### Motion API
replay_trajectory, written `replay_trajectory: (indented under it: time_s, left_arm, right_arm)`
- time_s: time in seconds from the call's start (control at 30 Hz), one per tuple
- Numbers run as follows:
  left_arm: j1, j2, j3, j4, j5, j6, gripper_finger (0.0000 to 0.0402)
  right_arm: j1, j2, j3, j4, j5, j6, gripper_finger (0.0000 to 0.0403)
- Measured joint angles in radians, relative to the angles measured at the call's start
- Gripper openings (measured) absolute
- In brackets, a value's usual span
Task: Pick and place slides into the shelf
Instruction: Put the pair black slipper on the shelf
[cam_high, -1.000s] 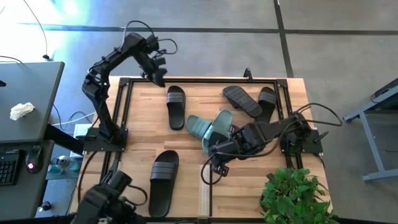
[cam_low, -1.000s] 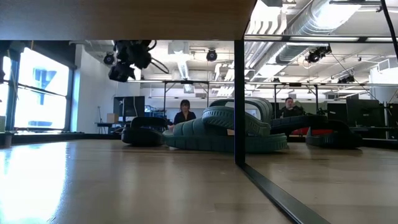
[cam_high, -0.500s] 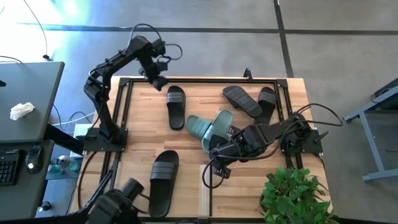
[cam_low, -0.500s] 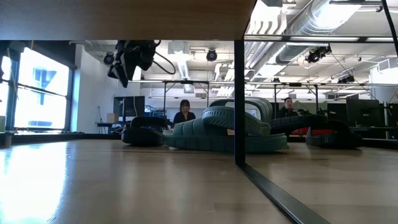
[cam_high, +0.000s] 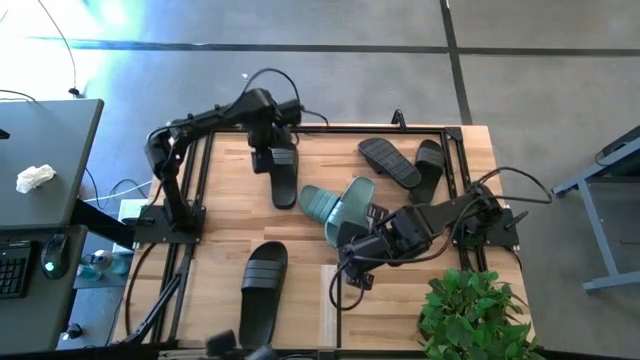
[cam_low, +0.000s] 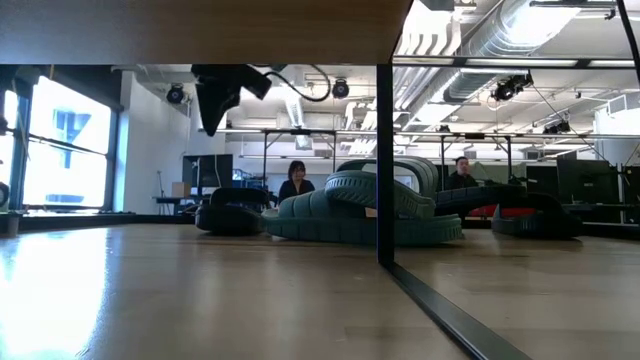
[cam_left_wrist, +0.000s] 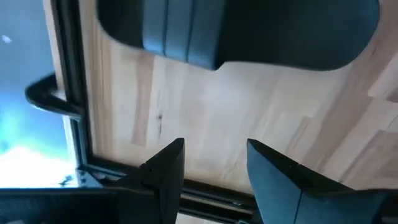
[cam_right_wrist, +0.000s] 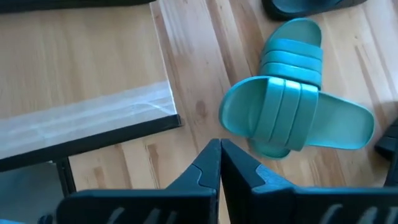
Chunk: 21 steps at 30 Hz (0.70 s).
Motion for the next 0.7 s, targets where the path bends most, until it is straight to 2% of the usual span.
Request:
replay_trajectory:
  time_s: [0.17,0.33,0.43,0.57,0.63,0.7]
  left_arm:
    - [-0.135,0.0,0.0,0.04,-0.217,-0.145,0.0156]
    - [-0.224,-0.001,-0.013,0.064,-0.237,-0.274,0.0156]
    - [-0.27,-0.001,-0.089,0.104,-0.272,-0.339,0.0156]
    - [-0.32,0.0,-0.204,0.16,-0.442,-0.441,0.0156]
    - [-0.343,0.0,-0.255,0.235,-0.519,-0.446,0.0156]
    - [-0.356,0.0,-0.294,0.317,-0.551,-0.422,0.0156]
  right_arm:
    - [0.042,-0.023,0.0,0.0,0.081,0.039,0.0001]
    - [0.096,-0.036,0.0,0.0,0.153,0.085,0.0001]
    - [0.124,-0.036,0.0,0.0,0.157,0.103,0.0001]
    - [0.152,-0.035,0.0,0.0,0.221,0.122,0.0001]
    - [0.16,-0.035,0.0,0.0,0.245,0.12,0.0001]
    - [0.16,-0.035,0.0,0.0,0.249,0.116,0.0001]
